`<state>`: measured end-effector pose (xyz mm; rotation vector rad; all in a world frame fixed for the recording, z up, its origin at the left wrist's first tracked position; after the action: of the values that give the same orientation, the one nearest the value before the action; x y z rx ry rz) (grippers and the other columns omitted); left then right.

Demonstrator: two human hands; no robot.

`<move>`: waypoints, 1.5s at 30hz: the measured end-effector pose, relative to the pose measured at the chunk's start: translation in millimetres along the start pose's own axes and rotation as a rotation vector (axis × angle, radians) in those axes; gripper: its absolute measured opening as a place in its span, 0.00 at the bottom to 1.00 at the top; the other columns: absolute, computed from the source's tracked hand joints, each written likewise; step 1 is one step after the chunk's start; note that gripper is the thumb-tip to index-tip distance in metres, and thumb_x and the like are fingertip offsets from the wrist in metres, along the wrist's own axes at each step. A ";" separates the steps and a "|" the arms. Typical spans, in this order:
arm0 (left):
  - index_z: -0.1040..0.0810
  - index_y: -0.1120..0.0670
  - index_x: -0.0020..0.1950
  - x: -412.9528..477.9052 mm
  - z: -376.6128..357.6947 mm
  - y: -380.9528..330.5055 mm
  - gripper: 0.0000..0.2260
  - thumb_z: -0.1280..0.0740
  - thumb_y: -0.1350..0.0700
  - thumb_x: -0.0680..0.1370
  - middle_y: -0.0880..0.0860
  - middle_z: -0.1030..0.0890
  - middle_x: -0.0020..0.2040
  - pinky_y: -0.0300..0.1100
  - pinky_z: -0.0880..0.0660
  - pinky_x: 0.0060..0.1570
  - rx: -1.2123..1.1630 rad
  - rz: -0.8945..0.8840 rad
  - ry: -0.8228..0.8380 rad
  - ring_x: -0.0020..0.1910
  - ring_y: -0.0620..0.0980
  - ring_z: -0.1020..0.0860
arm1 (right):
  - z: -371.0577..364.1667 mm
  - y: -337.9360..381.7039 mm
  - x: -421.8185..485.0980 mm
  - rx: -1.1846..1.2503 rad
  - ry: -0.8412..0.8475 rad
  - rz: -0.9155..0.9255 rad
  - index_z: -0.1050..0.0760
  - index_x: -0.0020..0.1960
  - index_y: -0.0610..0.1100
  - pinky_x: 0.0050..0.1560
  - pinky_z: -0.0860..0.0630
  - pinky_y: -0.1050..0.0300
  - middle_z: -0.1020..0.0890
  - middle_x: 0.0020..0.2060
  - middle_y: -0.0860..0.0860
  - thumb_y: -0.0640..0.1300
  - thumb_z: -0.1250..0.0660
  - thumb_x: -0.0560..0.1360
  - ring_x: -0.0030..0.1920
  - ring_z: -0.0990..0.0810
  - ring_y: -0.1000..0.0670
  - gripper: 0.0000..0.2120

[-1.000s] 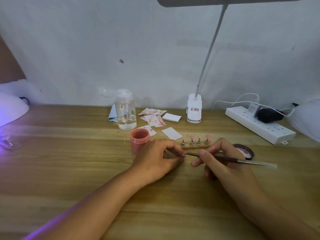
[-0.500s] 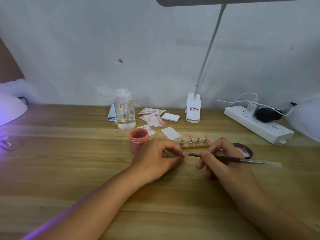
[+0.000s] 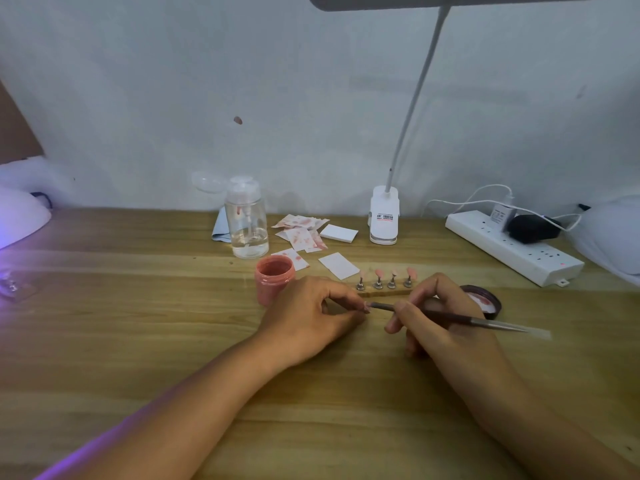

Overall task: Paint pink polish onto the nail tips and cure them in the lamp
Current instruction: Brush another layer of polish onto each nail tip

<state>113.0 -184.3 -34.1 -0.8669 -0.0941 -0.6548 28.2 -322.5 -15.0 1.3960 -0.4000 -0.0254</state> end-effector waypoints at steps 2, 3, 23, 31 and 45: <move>0.16 0.38 0.41 0.1 -0.5 0.7 0.08 0.25 0.53 0.73 0.32 0.20 0.36 0.27 0.36 0.30 -0.005 -0.004 -0.003 0.30 0.28 0.28 | 0.6 -2.3 0.6 -0.002 -0.003 -0.021 0.33 0.45 0.31 0.27 0.30 0.62 0.18 0.31 0.42 0.31 0.35 0.76 0.26 0.30 0.49 0.06; 0.15 0.41 0.44 0.2 -0.8 1.0 0.06 0.25 0.53 0.73 0.33 0.20 0.36 0.26 0.36 0.30 -0.008 -0.005 -0.003 0.30 0.28 0.28 | 1.2 -2.9 0.5 -0.006 -0.007 -0.025 0.33 0.45 0.31 0.27 0.30 0.61 0.18 0.31 0.42 0.31 0.35 0.75 0.26 0.30 0.49 0.06; 0.19 0.38 0.39 -0.5 -1.2 4.9 0.08 0.25 0.52 0.73 0.35 0.19 0.37 0.35 0.36 0.33 -0.032 0.018 0.030 0.30 0.31 0.27 | 8.1 -9.0 3.0 0.093 -0.081 -0.019 0.33 0.43 0.31 0.25 0.30 0.65 0.18 0.30 0.43 0.35 0.35 0.77 0.23 0.28 0.52 0.10; 0.19 0.39 0.39 -0.2 -1.5 5.4 0.09 0.24 0.53 0.72 0.37 0.17 0.38 0.35 0.35 0.33 -0.055 0.022 0.032 0.29 0.31 0.27 | 1.0 -9.0 2.0 0.050 -0.020 -0.024 0.34 0.43 0.31 0.26 0.29 0.65 0.17 0.31 0.42 0.34 0.35 0.77 0.25 0.28 0.52 0.09; 0.20 0.38 0.37 0.7 -0.6 4.0 0.11 0.24 0.54 0.72 0.36 0.18 0.38 0.29 0.37 0.31 -0.054 0.028 0.032 0.29 0.31 0.27 | 0.3 -1.8 2.2 0.040 -0.004 0.042 0.32 0.44 0.31 0.27 0.30 0.66 0.16 0.33 0.43 0.35 0.34 0.77 0.25 0.29 0.50 0.09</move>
<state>115.7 -183.3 -37.0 -0.9082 -0.0352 -0.6475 30.6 -323.7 -16.1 1.4267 -0.4348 0.0137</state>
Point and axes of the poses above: each hand's wrist, its own x-axis towards the middle knuckle, its own z-axis out of the back of the hand, y = z × x, the point moved 9 cm from there along x, towards the middle knuckle
